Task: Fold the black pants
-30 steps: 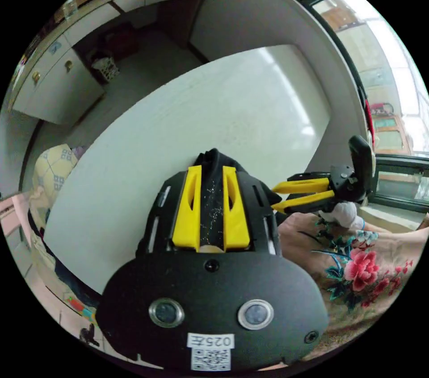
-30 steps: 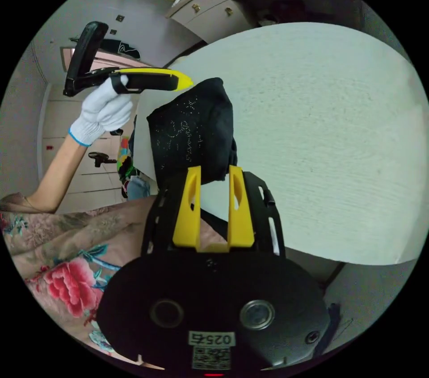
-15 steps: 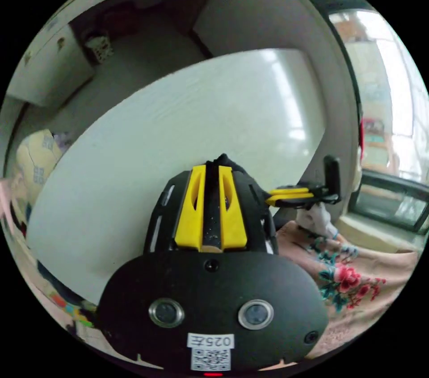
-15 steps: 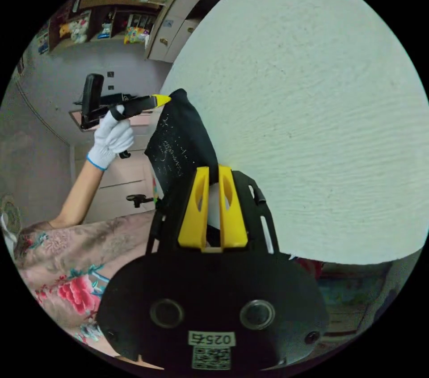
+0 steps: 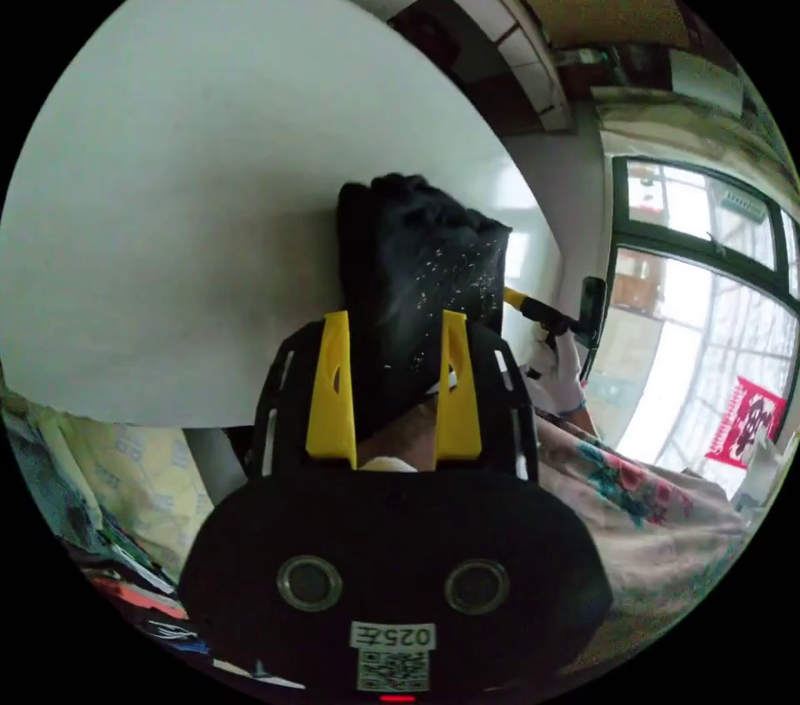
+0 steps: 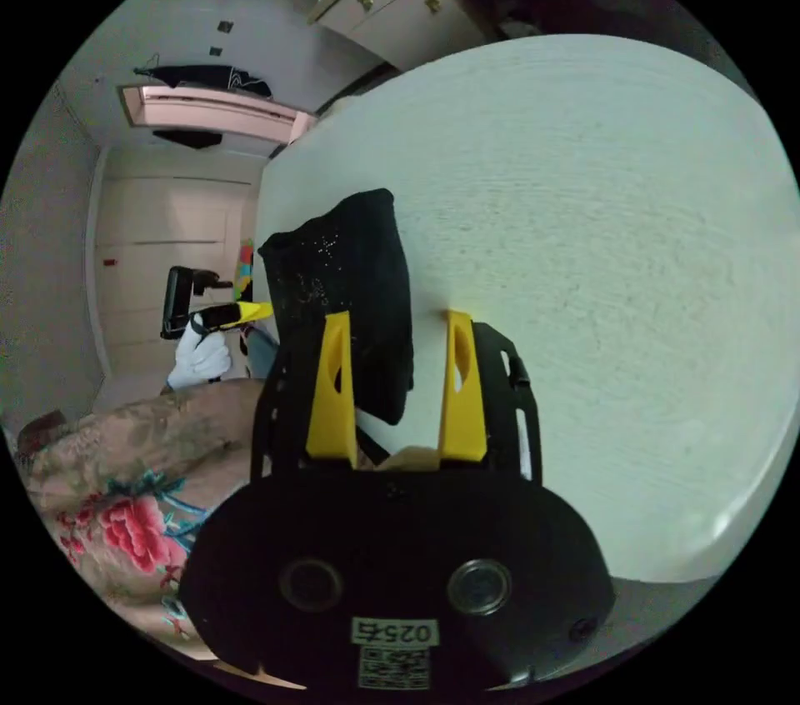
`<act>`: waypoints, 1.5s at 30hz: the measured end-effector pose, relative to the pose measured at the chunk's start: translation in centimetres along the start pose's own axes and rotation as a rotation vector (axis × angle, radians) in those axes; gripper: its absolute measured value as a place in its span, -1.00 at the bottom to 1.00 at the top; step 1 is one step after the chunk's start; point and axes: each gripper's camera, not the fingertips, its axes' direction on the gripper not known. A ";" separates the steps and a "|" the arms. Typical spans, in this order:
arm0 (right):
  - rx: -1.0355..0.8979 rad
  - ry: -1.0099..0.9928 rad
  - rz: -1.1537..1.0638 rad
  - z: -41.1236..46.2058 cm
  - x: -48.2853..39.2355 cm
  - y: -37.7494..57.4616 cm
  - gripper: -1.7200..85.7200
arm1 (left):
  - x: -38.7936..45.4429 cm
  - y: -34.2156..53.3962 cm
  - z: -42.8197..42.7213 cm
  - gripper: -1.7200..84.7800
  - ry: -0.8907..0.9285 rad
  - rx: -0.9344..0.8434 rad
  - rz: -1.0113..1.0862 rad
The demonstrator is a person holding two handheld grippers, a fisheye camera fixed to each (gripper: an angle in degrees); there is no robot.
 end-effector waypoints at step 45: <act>-0.542 0.084 -0.356 38.5 -5.8 -6.6 -0.82 | -14.9 32.6 -18.2 -0.83 -0.009 0.366 -0.330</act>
